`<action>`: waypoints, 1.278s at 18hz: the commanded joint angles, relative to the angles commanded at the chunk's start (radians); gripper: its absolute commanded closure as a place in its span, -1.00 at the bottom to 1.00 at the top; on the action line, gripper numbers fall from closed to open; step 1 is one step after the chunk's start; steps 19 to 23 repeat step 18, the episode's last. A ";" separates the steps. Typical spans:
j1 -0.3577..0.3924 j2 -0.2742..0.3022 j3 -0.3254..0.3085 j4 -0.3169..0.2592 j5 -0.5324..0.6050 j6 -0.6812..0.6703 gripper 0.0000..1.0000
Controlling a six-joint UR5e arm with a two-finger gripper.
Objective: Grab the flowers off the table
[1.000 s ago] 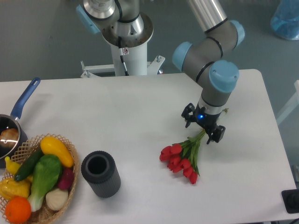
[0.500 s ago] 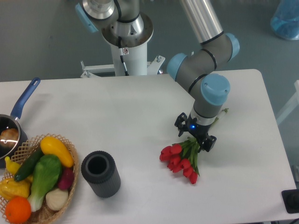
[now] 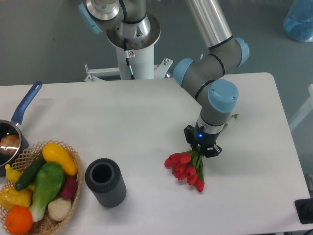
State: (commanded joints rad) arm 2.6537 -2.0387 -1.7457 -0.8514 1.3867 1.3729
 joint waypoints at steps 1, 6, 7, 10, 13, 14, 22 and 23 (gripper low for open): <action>0.006 0.002 0.009 0.000 0.002 0.006 1.00; 0.026 0.054 0.066 -0.020 0.012 0.000 1.00; 0.031 0.060 0.071 -0.031 0.014 0.000 1.00; 0.037 0.080 0.123 -0.132 0.015 -0.031 1.00; 0.026 0.113 0.169 -0.184 0.026 -0.031 1.00; 0.023 0.121 0.179 -0.184 0.026 -0.031 1.00; 0.015 0.132 0.218 -0.198 0.026 -0.023 1.00; 0.015 0.132 0.218 -0.198 0.026 -0.023 1.00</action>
